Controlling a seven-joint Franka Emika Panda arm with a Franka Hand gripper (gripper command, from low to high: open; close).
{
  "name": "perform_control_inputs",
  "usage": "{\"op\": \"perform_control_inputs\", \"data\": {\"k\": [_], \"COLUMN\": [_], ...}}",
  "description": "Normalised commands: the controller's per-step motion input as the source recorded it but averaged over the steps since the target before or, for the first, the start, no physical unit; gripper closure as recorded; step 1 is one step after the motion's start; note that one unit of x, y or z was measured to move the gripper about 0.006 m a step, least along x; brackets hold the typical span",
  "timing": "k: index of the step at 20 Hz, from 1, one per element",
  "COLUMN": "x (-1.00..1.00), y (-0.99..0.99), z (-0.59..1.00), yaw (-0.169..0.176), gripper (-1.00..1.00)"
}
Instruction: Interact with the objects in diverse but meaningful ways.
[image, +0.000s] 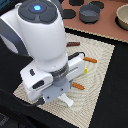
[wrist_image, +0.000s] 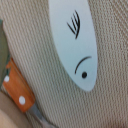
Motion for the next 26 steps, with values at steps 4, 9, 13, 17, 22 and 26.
{"op": "perform_control_inputs", "data": {"k": [4, 9, 13, 17, 22, 26], "x": [0.06, 0.1, 0.17, 0.17, 0.13, 0.09], "y": [0.0, 0.0, -0.02, -0.06, -0.09, -0.13], "z": [0.0, 0.0, 0.0, -0.01, -0.05, -0.07], "yaw": [0.051, 0.043, 0.034, 0.029, 0.022, 0.018], "gripper": [-1.0, -1.0, -1.0, -1.0, -1.0, 1.0]}}
